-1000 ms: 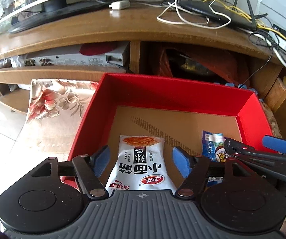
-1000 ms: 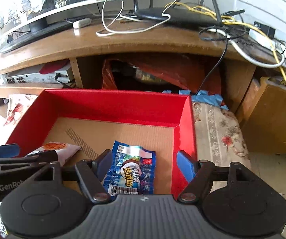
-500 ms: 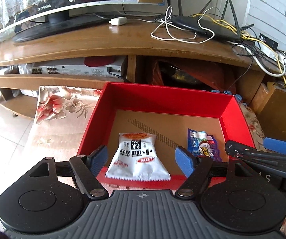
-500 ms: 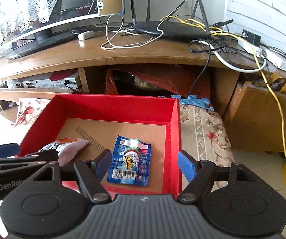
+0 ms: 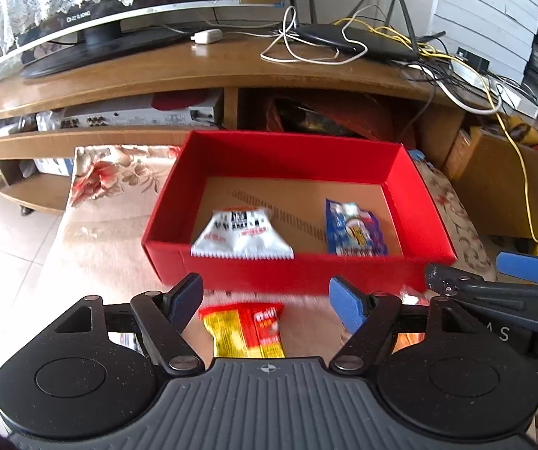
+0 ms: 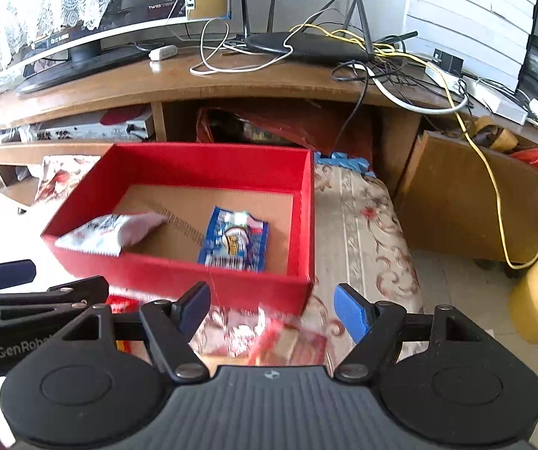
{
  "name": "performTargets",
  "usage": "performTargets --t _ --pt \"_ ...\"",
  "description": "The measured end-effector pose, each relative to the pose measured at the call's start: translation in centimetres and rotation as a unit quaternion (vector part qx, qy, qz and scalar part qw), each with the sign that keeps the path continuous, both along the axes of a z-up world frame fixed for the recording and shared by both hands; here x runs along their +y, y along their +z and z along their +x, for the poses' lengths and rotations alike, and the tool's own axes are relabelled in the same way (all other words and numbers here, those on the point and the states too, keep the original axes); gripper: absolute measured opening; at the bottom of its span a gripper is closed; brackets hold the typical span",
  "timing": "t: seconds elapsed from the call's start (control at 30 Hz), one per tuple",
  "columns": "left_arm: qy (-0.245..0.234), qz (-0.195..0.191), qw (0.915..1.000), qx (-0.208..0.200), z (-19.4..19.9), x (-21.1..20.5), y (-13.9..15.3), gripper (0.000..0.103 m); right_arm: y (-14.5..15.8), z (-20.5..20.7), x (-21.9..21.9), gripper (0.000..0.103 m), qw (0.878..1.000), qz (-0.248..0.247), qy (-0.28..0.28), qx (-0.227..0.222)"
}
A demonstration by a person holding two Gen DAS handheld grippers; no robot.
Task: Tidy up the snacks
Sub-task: 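Withdraw both grippers from the box back toward the remaining snacks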
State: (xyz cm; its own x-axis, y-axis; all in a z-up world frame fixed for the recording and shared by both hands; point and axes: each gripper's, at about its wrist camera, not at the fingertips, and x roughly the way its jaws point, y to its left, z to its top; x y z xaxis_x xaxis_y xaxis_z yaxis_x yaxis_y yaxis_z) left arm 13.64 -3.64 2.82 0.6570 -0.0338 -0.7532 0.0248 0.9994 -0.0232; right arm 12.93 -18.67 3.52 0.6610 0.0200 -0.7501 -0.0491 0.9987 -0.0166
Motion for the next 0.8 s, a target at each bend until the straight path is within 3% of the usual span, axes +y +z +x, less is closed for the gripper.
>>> performTargets --t 0.8 --pt "-0.018 0.017 0.9974 0.068 -5.1 -1.4 -3.4 0.074 -3.6 -4.8 -0.3 0.073 0.996 -0.031 0.025 0.077"
